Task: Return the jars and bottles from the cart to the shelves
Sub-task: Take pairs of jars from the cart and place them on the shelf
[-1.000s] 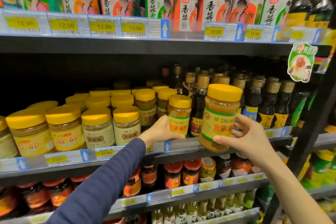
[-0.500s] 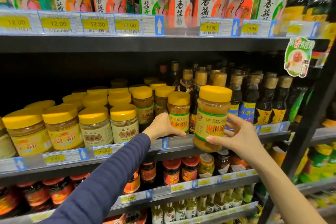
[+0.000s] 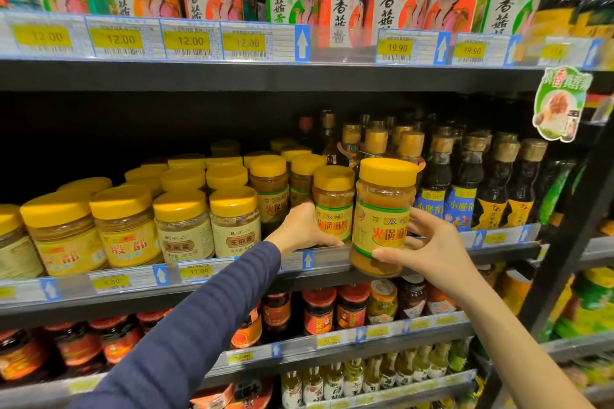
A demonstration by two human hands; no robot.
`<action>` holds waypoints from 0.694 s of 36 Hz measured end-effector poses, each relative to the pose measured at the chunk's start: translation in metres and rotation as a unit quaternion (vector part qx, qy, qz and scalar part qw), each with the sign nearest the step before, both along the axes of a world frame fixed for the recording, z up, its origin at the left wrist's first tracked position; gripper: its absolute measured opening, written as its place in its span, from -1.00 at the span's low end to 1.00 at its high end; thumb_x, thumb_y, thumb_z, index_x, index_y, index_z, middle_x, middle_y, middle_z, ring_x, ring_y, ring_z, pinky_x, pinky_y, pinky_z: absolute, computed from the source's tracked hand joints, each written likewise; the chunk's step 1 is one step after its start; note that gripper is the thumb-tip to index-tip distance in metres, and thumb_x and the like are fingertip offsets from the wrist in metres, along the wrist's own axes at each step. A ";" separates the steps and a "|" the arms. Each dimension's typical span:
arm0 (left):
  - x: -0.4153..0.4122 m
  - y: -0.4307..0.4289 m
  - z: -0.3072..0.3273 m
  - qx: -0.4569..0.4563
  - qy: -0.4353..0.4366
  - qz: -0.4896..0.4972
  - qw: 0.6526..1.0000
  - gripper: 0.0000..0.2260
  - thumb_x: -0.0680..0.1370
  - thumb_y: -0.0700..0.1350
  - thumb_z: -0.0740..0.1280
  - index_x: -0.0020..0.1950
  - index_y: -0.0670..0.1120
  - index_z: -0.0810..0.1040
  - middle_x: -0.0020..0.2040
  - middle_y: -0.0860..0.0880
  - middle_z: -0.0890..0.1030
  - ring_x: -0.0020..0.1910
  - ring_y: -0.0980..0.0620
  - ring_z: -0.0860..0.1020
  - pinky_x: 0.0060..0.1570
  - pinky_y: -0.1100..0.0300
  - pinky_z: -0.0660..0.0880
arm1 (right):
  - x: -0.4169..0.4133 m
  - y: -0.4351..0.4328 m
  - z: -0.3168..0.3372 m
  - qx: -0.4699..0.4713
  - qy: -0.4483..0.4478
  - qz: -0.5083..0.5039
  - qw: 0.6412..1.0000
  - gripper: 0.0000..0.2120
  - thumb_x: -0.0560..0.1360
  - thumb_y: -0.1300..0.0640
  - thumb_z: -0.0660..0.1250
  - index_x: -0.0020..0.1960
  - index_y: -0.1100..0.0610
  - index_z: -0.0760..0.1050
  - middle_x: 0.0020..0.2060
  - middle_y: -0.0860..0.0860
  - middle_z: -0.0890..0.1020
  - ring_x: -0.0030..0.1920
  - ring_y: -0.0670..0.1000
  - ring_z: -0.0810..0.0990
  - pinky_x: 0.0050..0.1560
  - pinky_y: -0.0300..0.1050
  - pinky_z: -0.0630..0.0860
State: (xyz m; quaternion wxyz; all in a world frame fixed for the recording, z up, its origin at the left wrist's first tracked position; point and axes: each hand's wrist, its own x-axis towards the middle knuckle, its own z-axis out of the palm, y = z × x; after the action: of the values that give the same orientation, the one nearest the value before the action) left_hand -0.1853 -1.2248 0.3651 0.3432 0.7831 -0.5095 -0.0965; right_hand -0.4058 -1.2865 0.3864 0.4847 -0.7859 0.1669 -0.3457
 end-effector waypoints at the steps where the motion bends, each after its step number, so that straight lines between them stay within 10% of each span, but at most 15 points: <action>1: 0.000 0.001 0.001 0.007 0.001 0.002 1.000 -0.45 0.26 0.00 0.58 0.19 -0.11 0.54 0.16 -0.08 0.63 0.14 -0.01 0.58 0.10 0.19 0.50 | 0.000 0.001 0.001 -0.001 -0.001 0.002 1.000 -0.41 0.12 0.16 0.57 0.11 -0.05 0.49 0.01 -0.14 0.65 0.02 -0.24 0.63 -0.07 -0.35 0.57; 14: -0.006 0.086 0.097 -0.094 0.025 -0.039 0.994 -0.58 0.47 0.02 0.36 0.29 -0.11 0.47 0.21 -0.06 0.56 0.21 0.01 0.54 0.23 0.11 0.48 | 0.031 0.011 -0.001 0.025 -0.001 0.044 0.999 -0.34 0.17 0.27 0.57 0.23 0.10 0.46 0.06 -0.10 0.63 0.03 -0.21 0.64 -0.06 -0.32 0.59; 18: -0.015 0.096 0.127 -0.024 0.021 -0.068 0.997 -0.29 0.27 0.25 0.35 0.36 -0.01 0.41 0.27 0.00 0.53 0.23 0.05 0.51 0.26 0.07 0.46 | 0.048 0.023 0.000 0.027 0.005 0.071 0.997 -0.36 0.19 0.29 0.57 0.23 0.13 0.47 0.05 -0.06 0.64 0.01 -0.18 0.65 -0.07 -0.33 0.59; 25: -0.015 0.094 0.150 0.076 -0.072 -0.061 0.993 -0.40 0.32 0.18 0.46 0.30 -0.01 0.48 0.16 0.03 0.57 0.10 0.08 0.55 0.09 0.16 0.54 | 0.069 0.038 0.001 0.003 0.012 0.111 0.994 -0.39 0.19 0.30 0.58 0.20 0.18 0.49 0.05 -0.01 0.65 -0.01 -0.30 0.61 -0.13 -0.48 0.49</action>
State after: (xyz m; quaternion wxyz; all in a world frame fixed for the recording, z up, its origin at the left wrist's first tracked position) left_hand -0.2004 -1.1308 0.5153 0.2390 0.7792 -0.5709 -0.0990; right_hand -0.3367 -1.2488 0.3874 0.5202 -0.8025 0.0853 -0.2795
